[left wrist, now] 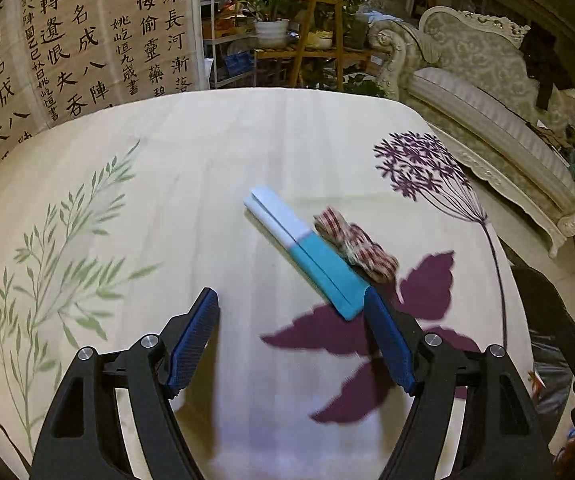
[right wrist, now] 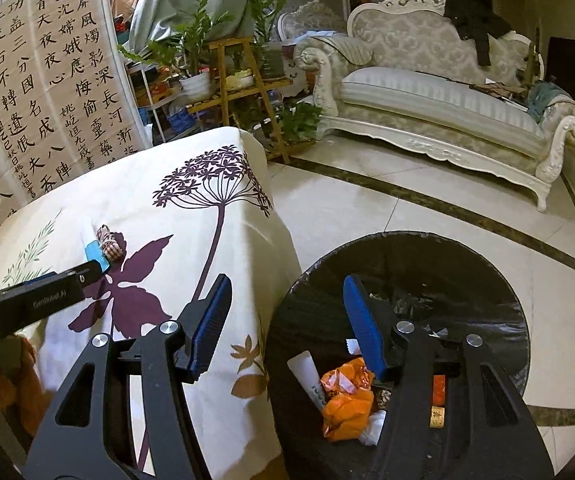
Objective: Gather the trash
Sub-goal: 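Move the open left tool to the white-and-blue tube and align with it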
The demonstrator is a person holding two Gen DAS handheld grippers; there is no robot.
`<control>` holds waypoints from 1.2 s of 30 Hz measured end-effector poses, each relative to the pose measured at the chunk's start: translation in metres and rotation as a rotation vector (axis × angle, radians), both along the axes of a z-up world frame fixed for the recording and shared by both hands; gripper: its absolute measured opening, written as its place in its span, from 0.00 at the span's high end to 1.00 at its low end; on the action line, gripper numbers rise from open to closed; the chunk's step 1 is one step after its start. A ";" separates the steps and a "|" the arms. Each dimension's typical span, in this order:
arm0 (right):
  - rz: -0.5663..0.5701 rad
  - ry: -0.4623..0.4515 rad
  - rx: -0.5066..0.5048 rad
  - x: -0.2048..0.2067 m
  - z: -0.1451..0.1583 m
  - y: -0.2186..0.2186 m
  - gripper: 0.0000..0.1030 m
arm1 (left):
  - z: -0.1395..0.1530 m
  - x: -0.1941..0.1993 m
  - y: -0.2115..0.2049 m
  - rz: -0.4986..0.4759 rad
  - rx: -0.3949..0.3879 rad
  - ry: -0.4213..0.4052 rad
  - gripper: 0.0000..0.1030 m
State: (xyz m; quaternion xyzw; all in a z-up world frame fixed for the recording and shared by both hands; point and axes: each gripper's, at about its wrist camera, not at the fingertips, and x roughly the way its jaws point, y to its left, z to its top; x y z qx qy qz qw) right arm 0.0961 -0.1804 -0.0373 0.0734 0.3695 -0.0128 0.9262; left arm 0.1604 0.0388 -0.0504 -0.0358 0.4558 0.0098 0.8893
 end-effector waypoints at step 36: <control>0.062 0.003 0.004 -0.006 0.003 0.022 0.45 | 0.014 -0.044 0.072 0.039 -0.006 0.006 0.24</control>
